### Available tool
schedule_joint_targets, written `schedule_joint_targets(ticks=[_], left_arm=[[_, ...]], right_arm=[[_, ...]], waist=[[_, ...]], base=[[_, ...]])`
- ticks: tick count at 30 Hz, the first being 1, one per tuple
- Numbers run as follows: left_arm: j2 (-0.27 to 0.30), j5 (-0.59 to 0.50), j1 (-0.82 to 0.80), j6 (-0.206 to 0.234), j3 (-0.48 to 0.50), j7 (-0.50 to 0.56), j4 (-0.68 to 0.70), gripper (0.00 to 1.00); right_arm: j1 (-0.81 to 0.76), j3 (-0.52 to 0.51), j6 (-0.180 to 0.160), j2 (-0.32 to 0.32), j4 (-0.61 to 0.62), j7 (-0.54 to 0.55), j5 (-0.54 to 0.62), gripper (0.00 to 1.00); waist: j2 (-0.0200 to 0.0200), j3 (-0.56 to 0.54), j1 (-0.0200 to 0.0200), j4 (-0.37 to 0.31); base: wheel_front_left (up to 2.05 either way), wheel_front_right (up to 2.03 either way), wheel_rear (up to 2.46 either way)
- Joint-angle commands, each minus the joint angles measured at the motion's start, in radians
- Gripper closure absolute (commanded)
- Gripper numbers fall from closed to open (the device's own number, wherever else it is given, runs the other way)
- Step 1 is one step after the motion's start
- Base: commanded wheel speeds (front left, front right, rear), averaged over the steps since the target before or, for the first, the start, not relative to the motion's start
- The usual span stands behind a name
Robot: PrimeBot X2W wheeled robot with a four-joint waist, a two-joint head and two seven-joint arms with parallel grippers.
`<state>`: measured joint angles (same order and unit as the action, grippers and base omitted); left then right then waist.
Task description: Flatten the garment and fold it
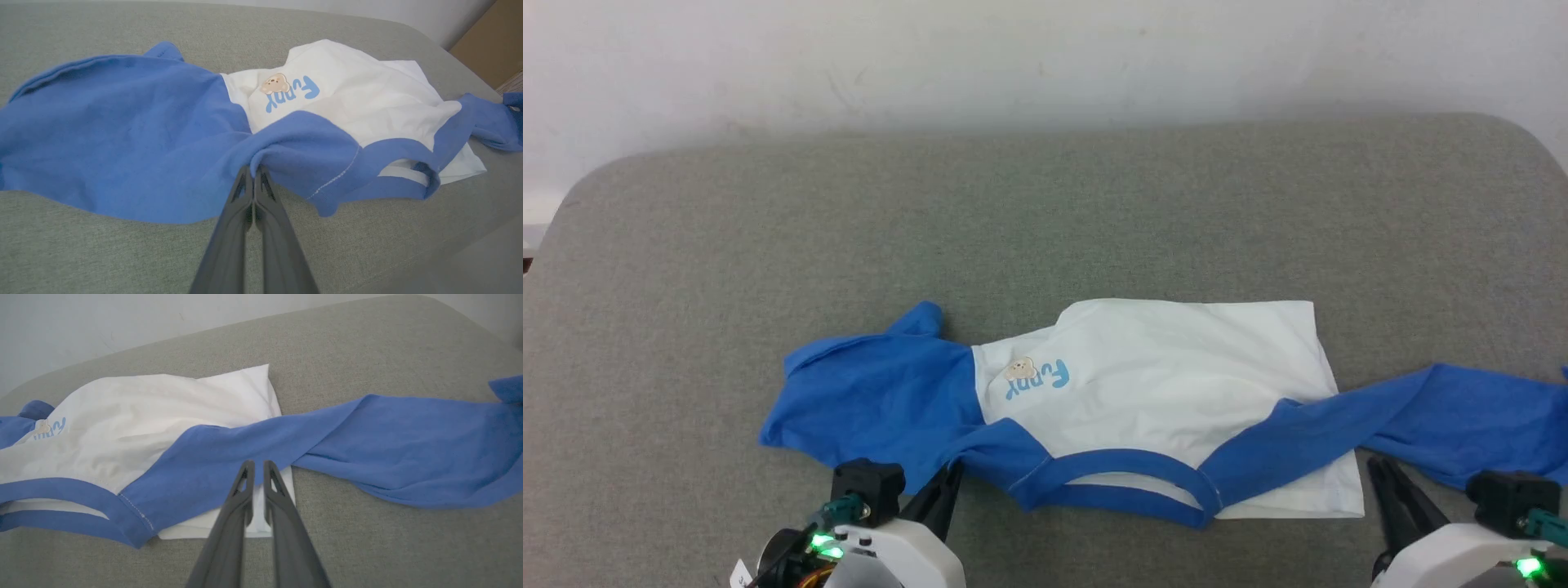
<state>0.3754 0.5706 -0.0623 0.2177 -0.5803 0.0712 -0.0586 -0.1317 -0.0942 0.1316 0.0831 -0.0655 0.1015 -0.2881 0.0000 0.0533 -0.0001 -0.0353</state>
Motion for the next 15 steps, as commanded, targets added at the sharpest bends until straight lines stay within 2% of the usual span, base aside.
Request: schedule_joint_targets(ticks=[1,6,15], left_arm=[[0.005,0.005,0.011,0.009,0.006,-0.005,0.006,1.0],[0.011,0.006,0.016,0.014,0.006,-0.003,0.012,1.0],[0.013,0.008,0.02,0.02,-0.001,0.001,0.02,1.0]], right_arm=[[-0.014,0.0,-0.001,-0.006,0.01,0.015,0.006,0.0],[-0.025,0.053,-0.001,0.002,0.009,0.086,-0.01,0.0],[0.06,0.227,-0.001,0.07,-0.039,0.202,-0.065,0.0]], waist=[[0.0,-0.005,0.0001,-0.001],[0.0,-0.016,0.0001,-0.003],[0.0,-0.02,0.0001,0.003]], base=[[0.0,0.0,0.0],[0.0,0.0,0.0],[0.0,0.0,0.0]])
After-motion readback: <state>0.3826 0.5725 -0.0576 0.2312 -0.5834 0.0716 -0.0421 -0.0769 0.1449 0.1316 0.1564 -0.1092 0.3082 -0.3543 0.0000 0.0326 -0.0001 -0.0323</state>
